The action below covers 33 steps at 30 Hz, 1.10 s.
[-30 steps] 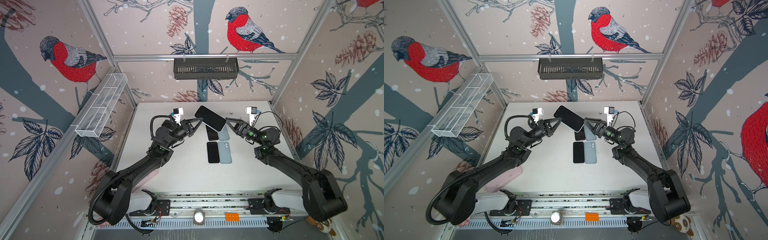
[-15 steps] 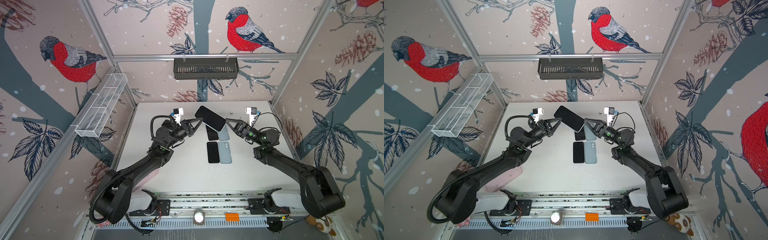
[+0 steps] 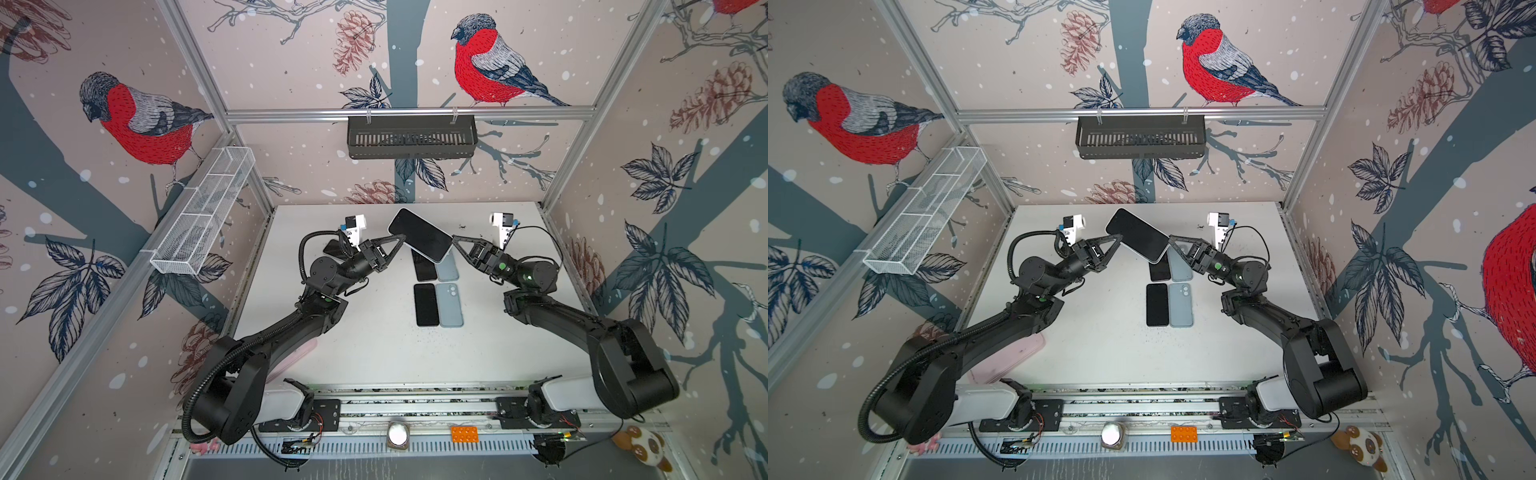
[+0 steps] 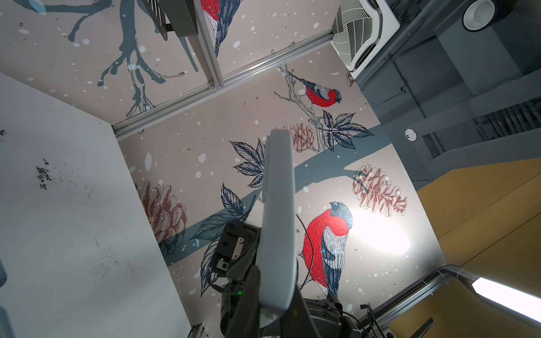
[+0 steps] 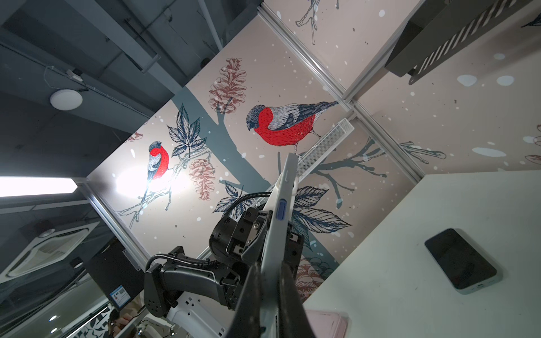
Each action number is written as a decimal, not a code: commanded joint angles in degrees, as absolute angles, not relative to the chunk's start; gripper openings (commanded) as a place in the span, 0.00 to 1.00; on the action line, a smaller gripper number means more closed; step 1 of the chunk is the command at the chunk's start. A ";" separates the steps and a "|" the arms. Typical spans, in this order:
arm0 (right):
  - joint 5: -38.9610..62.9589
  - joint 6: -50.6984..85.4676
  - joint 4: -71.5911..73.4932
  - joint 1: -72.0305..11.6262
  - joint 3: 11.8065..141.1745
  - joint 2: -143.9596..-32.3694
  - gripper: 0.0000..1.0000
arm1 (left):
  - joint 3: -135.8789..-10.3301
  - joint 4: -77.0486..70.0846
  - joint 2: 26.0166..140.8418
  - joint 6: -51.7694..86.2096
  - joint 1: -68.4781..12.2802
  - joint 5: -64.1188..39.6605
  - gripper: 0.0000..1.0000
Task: Take the phone out of the phone case
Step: Remove the phone case from the phone.
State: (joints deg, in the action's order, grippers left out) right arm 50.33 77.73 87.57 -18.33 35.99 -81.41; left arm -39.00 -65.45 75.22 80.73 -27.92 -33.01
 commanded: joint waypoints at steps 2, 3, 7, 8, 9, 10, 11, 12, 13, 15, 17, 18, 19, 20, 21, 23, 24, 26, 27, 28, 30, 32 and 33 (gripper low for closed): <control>49.95 85.83 101.51 -18.02 37.14 -84.44 0.03 | -39.48 -77.30 75.49 84.08 -27.86 -33.16 0.00; 49.51 87.70 103.82 -17.96 37.49 -85.45 0.02 | -39.52 -77.99 75.72 84.41 -27.90 -33.13 0.00; 48.20 91.66 106.88 -18.07 39.29 -88.21 0.01 | -39.38 -80.34 76.44 85.25 -27.94 -32.78 0.00; 47.92 91.88 106.95 -18.11 39.62 -88.49 0.01 | -39.47 -81.04 76.66 85.52 -27.96 -32.69 0.00; 47.65 92.29 106.87 -18.25 40.14 -88.81 0.01 | -39.58 -81.82 76.88 85.70 -27.87 -32.53 0.00; 47.48 92.61 106.89 -18.29 40.52 -88.98 0.01 | -39.70 -82.44 77.11 85.82 -27.87 -32.56 0.00; 47.23 92.89 106.88 -18.37 40.90 -89.12 0.01 | -39.82 -82.87 77.32 85.90 -27.93 -32.52 0.00; 46.74 93.36 106.93 -18.37 41.27 -89.25 0.01 | -40.11 -83.10 77.58 85.98 -27.92 -32.45 0.00; 46.38 93.80 106.88 -18.37 41.67 -89.41 0.01 | -40.33 -83.24 77.84 86.08 -27.89 -32.45 0.00; 46.04 94.47 107.04 -18.62 42.59 -89.71 0.01 | -40.68 -83.66 78.43 86.31 -27.95 -32.45 0.00; 45.79 94.91 106.89 -18.75 43.33 -89.77 0.01 | -41.02 -83.85 78.99 86.50 -27.90 -32.51 0.00; 45.68 95.09 106.98 -18.88 43.65 -89.69 0.01 | -41.04 -83.93 79.29 86.60 -27.91 -32.45 0.00; 45.38 95.30 106.93 -18.84 43.89 -89.74 0.01 | -41.10 -84.11 79.49 86.70 -27.94 -32.32 0.00; 45.11 95.62 107.07 -18.92 44.04 -89.74 0.01 | -41.18 -84.34 79.79 86.66 -27.91 -32.18 0.00; 45.01 95.92 106.97 -19.05 44.41 -89.85 0.01 | -41.28 -84.53 80.17 86.86 -27.94 -32.09 0.00; 44.63 96.45 107.07 -19.19 44.85 -89.75 0.01 | -41.44 -85.12 80.80 87.09 -27.90 -31.97 0.00; 44.43 96.59 106.99 -19.30 45.05 -89.75 0.01 | -41.50 -85.54 81.18 87.36 -27.89 -31.74 0.00; 44.19 97.05 106.99 -19.41 45.40 -89.65 0.01 | -41.70 -86.46 82.05 87.86 -28.03 -31.53 0.00; 44.02 97.46 107.01 -19.51 45.76 -89.69 0.01 | -41.80 -87.05 82.53 88.13 -28.11 -31.39 0.00; 43.88 97.70 106.98 -19.49 45.87 -89.66 0.01 | -41.96 -87.55 82.93 88.36 -28.15 -31.18 0.00; 43.14 98.44 106.92 -19.42 46.02 -89.73 0.01 | -42.62 -88.69 84.03 88.92 -28.36 -30.98 0.00; 42.32 99.65 106.97 -19.46 46.19 -89.91 0.01 | -43.74 -89.67 85.06 89.43 -28.75 -30.72 0.00; 41.88 100.14 107.00 -19.42 46.36 -89.91 0.02 | -44.44 -90.13 85.61 89.54 -28.89 -30.59 0.00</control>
